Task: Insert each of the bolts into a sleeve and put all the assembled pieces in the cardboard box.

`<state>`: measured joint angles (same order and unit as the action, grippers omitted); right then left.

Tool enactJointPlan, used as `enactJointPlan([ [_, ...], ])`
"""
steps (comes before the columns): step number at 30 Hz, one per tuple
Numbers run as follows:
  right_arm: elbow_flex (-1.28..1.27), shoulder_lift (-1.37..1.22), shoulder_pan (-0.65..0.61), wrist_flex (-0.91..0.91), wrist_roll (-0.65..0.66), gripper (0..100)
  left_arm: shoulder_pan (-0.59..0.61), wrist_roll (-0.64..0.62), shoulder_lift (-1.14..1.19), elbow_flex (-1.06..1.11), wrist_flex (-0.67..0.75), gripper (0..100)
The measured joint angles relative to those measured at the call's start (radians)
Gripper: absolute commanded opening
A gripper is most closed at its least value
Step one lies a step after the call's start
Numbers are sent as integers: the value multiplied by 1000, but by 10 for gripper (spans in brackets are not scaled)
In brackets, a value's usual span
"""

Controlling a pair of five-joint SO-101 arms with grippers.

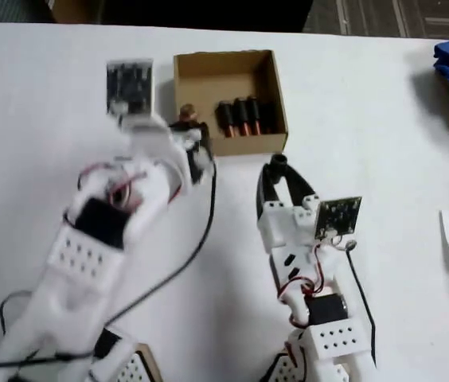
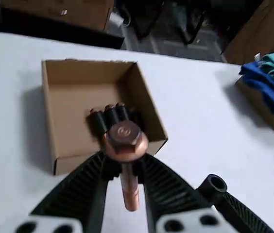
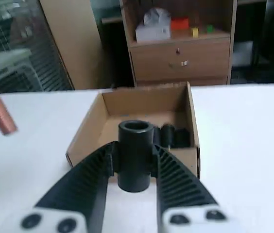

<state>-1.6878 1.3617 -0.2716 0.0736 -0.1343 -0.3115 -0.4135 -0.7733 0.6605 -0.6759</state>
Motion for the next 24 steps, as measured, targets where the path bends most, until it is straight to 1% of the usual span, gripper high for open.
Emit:
enactJointPlan([
  [5, 0, -35, -2, 127, 71, 20, -6, 114, -160, 292, 381, 25],
  [7, 0, -98, -5, 181, 78, 20, -6, 124, -178, 324, 446, 25],
  [10, 5, -241, -3, 336, 126, 20, -6, 129, -181, 333, 479, 25],
  [13, 12, -417, -9, 577, 216, 20, -6, 132, -181, 333, 491, 25],
  [16, 23, -626, -49, 809, 290, 19, -6, 132, -181, 333, 493, 25],
  [20, 26, -888, -115, 1066, 316, 19, -6, 132, -181, 324, 493, 25],
  [24, 26, -1083, -164, 1324, 324, 19, -6, 132, -181, 324, 474, 25],
])
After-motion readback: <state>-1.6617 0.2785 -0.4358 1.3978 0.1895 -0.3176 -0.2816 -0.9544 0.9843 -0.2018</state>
